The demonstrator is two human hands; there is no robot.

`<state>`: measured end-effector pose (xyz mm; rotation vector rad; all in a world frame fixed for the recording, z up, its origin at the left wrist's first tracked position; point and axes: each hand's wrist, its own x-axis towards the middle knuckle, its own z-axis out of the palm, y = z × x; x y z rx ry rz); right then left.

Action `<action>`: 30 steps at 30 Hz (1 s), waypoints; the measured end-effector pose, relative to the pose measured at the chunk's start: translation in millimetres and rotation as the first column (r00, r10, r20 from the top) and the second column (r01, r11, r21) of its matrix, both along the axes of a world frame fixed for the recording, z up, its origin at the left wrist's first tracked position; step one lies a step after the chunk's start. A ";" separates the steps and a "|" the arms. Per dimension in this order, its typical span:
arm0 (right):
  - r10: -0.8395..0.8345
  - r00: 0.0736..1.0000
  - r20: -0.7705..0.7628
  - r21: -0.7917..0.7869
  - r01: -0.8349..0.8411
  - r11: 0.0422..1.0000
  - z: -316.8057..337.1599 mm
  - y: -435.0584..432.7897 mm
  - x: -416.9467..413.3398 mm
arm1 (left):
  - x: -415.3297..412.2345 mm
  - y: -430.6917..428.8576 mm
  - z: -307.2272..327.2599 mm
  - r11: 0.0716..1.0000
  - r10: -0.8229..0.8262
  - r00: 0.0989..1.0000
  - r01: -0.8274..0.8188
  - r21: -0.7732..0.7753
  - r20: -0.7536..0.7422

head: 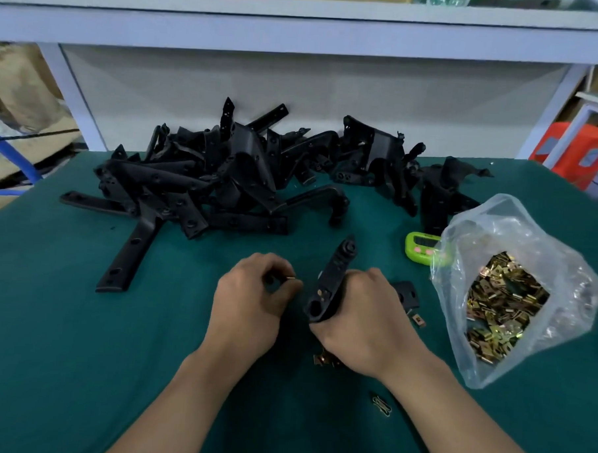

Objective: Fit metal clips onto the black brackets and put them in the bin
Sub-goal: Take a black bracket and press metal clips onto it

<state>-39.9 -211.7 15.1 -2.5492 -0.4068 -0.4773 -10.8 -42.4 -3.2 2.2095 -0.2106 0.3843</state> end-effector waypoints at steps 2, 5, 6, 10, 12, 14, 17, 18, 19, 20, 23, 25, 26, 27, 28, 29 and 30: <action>-0.007 1.000 -0.010 0.020 0.007 1.000 -1.9 1.4 -2.9 | -1.0 1.4 -0.2 0.997 0.016 0.998 -0.021 -0.079 -0.057; -0.002 1.000 -0.009 0.040 0.003 0.999 -3.5 1.8 -8.6 | -6.7 3.1 0.6 0.975 -0.039 0.986 0.003 -0.222 -0.159; 0.004 1.000 -0.007 0.051 -0.003 0.999 -2.7 2.4 -9.6 | -8.7 3.7 1.7 0.967 -0.057 0.981 0.008 -0.256 -0.186; -0.001 0.999 0.032 0.076 -0.001 0.997 3.5 3.2 -7.1 | -9.6 1.4 3.4 0.967 -0.079 0.973 0.022 -0.254 -0.217; 0.007 0.999 0.032 0.117 -0.011 0.993 4.0 5.1 -7.4 | -11.8 -2.0 1.7 0.978 -0.085 0.974 0.041 -0.206 -0.210; 0.030 0.999 0.025 0.152 -0.033 0.988 3.3 5.5 -8.1 | -15.3 -5.0 0.4 0.979 -0.096 0.974 0.054 -0.196 -0.207; 0.061 0.998 0.000 0.139 -0.061 0.988 1.0 4.8 -8.0 | -18.7 -4.6 0.0 0.981 -0.072 0.980 0.036 -0.190 -0.187; 0.069 0.997 -0.014 0.142 -0.067 0.988 0.0 4.3 -7.8 | -18.9 -4.0 0.2 0.982 -0.057 0.982 0.023 -0.185 -0.181; 0.072 0.997 -0.027 0.145 -0.067 0.987 -0.6 3.7 -7.8 | -19.0 -3.5 0.5 0.983 -0.045 0.983 0.012 -0.183 -0.177; 0.066 0.997 -0.036 0.133 -0.061 0.989 -1.1 3.2 -7.5 | -18.9 -3.7 1.1 0.983 -0.034 0.984 0.002 -0.183 -0.173; 0.011 0.998 -0.057 0.019 -0.010 1.000 -3.7 0.9 -5.1 | -16.6 -3.6 2.4 0.987 0.016 0.990 -0.038 -0.155 -0.144; -0.037 0.997 -0.075 0.021 0.038 0.999 -6.0 -2.7 -3.2 | -13.4 -0.9 4.6 0.989 0.065 0.991 -0.080 -0.121 -0.118; -0.051 0.995 -0.085 0.053 0.056 0.997 -6.5 -5.1 -2.5 | -11.0 1.3 5.2 0.988 0.084 0.989 -0.099 -0.121 -0.119; -0.059 0.994 -0.094 0.082 0.067 0.994 -6.8 -6.8 -2.1 | -8.3 4.1 5.8 0.985 0.099 0.986 -0.115 -0.125 -0.131; -0.063 0.994 -0.094 0.096 0.072 0.993 -7.0 -7.3 -1.8 | -5.5 7.1 6.1 0.983 0.113 0.982 -0.132 -0.126 -0.150; -0.071 0.994 -0.087 0.100 0.080 0.992 -7.4 -7.4 -1.8 | -2.9 10.2 6.4 0.981 0.126 0.977 -0.148 -0.123 -0.172; -0.082 0.993 -0.080 0.102 0.090 0.991 -8.1 -7.6 -1.5 | 0.1 13.3 6.2 0.980 0.134 0.971 -0.160 -0.122 -0.196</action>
